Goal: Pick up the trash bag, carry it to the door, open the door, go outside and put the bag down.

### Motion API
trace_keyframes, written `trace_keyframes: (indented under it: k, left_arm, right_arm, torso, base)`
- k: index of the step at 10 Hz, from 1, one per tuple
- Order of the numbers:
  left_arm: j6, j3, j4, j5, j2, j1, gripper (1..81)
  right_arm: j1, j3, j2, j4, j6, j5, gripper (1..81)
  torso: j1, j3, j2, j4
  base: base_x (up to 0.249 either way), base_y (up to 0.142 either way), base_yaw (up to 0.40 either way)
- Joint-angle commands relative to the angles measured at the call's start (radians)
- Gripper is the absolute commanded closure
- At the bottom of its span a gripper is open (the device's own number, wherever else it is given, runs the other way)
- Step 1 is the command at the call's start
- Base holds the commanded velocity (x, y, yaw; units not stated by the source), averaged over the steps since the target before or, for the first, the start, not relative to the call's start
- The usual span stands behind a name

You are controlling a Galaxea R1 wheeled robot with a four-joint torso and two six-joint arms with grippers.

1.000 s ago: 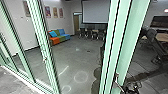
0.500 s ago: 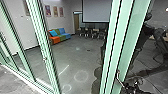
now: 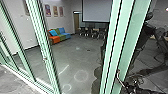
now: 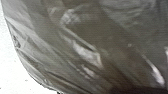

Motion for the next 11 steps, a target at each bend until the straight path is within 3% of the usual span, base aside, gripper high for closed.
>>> trace_keyframes:
  k: [1, 5, 9, 10, 11]
  left_arm:
    - [0.000, -0.004, -0.005, 0.070, -0.012, -0.035, 81.1]
    - [0.000, -0.004, -0.005, 0.070, -0.009, -0.035, 81.1]
    - [0.000, -0.004, -0.007, 0.070, -0.008, -0.035, 81.1]
    - [0.000, -0.004, -0.007, 0.070, -0.008, -0.035, 81.1]
    - [0.000, -0.004, -0.007, 0.070, -0.008, -0.035, 81.1]
  right_arm:
    - [0.146, -0.032, 0.003, 0.036, 0.037, -0.088, 1.0]
    - [0.144, -0.036, 0.003, 0.036, 0.035, -0.088, 1.0]
    - [0.156, -0.052, 0.006, 0.035, 0.035, -0.088, 1.0]
    - [0.162, -0.057, 0.005, 0.035, 0.035, -0.090, 1.0]
    - [0.167, -0.062, 0.002, 0.032, 0.035, -0.090, 1.0]
  torso:
    - [0.000, 0.000, 0.000, 0.000]
    - [-0.002, 0.000, -0.001, 0.000]
    - [-0.002, -0.079, 0.000, 0.000]
    - [-0.002, -0.053, 0.000, 0.000]
    - [-0.002, -0.068, 0.000, 0.000]
  base:
    - [0.069, 0.000, 0.000]
    - [0.088, 0.000, 0.000]
    - [0.000, 0.000, 0.000]
    - [0.000, 0.000, 0.000]
    - [0.000, 0.000, 0.000]
